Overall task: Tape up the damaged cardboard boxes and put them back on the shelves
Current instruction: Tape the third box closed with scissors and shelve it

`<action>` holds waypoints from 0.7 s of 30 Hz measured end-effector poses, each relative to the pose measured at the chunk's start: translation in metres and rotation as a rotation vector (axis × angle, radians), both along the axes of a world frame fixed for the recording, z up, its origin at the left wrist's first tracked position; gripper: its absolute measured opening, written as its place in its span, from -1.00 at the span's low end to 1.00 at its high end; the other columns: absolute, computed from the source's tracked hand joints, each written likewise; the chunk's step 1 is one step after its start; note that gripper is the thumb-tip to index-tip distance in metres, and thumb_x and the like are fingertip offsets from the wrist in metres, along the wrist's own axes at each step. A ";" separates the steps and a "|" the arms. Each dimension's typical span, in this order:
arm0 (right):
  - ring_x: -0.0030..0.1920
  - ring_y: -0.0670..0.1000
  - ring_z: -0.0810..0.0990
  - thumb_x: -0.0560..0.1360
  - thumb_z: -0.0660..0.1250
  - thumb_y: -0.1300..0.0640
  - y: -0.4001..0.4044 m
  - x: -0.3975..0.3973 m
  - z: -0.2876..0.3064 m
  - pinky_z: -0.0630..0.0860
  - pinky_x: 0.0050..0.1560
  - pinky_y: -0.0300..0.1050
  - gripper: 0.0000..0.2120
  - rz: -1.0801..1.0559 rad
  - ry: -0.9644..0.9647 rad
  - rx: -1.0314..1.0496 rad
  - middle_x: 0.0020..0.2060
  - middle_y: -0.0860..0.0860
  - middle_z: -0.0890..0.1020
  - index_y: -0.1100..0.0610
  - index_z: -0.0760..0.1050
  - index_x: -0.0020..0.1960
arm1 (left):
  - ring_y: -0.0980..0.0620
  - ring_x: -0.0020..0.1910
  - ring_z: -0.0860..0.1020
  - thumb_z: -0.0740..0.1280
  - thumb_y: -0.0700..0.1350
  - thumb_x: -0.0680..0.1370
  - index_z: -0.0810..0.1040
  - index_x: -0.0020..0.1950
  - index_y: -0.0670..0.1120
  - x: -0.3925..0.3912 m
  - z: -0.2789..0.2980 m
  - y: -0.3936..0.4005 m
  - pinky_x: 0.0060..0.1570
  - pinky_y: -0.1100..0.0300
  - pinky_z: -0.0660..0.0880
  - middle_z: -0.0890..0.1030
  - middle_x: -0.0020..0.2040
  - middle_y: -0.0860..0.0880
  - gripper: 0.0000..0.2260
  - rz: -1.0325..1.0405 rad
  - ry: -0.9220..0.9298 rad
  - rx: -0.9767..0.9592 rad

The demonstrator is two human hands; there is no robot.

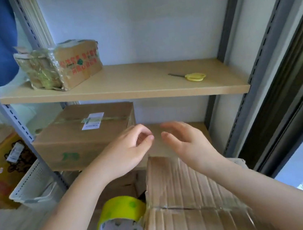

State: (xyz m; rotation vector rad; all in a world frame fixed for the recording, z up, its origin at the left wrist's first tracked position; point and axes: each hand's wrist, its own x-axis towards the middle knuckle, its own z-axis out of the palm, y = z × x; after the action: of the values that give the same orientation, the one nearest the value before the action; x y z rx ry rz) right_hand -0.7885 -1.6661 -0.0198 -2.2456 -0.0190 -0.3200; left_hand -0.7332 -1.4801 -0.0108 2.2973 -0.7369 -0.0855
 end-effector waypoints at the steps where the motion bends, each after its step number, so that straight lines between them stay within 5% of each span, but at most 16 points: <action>1: 0.12 -0.17 0.52 0.58 0.25 -0.05 -0.018 0.016 0.008 0.37 0.02 -0.46 -0.68 -0.103 -0.078 -0.030 0.15 -0.12 0.56 -0.02 0.52 0.30 | 0.36 0.02 0.47 0.18 0.15 0.63 0.51 0.07 0.16 0.009 0.007 -0.012 -0.07 0.36 0.37 0.52 0.01 0.26 -0.84 0.009 -0.039 -0.035; 4: -0.01 0.04 0.55 0.60 0.26 0.09 -0.076 0.070 0.030 0.44 -0.01 -0.13 -0.78 -0.392 -0.286 -0.172 -0.04 0.09 0.63 0.12 0.60 0.16 | 0.38 0.01 0.46 0.18 0.11 0.64 0.51 0.07 0.17 0.031 0.022 -0.042 -0.14 0.43 0.34 0.51 0.04 0.23 -0.87 -0.035 -0.059 -0.037; 7: -0.06 0.05 0.57 0.60 0.27 0.12 -0.118 0.123 0.051 0.44 -0.11 -0.15 -0.80 -0.503 -0.254 -0.162 -0.05 0.10 0.66 0.14 0.62 0.12 | 0.42 0.02 0.45 0.16 0.14 0.64 0.51 0.06 0.21 0.044 0.023 -0.051 -0.10 0.36 0.37 0.49 0.05 0.28 -0.85 -0.063 -0.049 -0.028; 13: -0.09 0.02 0.55 0.54 0.38 -0.02 -0.143 0.184 0.086 0.37 -0.19 -0.22 -0.77 -0.387 0.159 -0.475 -0.02 0.07 0.65 0.14 0.64 0.05 | 0.37 0.06 0.47 0.18 0.17 0.61 0.52 0.02 0.26 0.051 -0.004 -0.022 -0.04 0.30 0.39 0.49 0.04 0.39 -0.87 -0.004 0.001 -0.097; 16: -0.09 0.05 0.53 0.49 0.43 -0.06 -0.135 0.186 0.093 0.36 -0.18 -0.20 -0.69 -0.336 0.165 -0.645 -0.06 0.10 0.62 0.20 0.64 -0.01 | 0.39 0.03 0.49 0.19 0.17 0.61 0.52 0.05 0.33 0.047 -0.016 0.002 -0.09 0.30 0.43 0.51 0.02 0.40 -0.88 0.044 0.105 -0.101; 21: -0.02 0.12 0.55 0.50 0.38 -0.08 -0.104 0.162 0.107 0.49 -0.10 -0.11 -0.65 -0.291 0.236 -0.883 0.03 0.13 0.60 0.19 0.57 0.08 | 0.31 0.02 0.55 0.19 0.17 0.63 0.54 0.05 0.33 0.022 -0.031 0.033 0.15 0.16 0.51 0.57 0.00 0.30 -0.86 0.050 0.271 -0.081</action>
State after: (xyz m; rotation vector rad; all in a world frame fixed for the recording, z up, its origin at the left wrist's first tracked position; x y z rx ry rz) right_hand -0.6263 -1.7703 0.0874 -3.1598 0.3587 -0.2154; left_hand -0.7117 -1.4472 -0.0418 2.1692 -0.5336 -0.3303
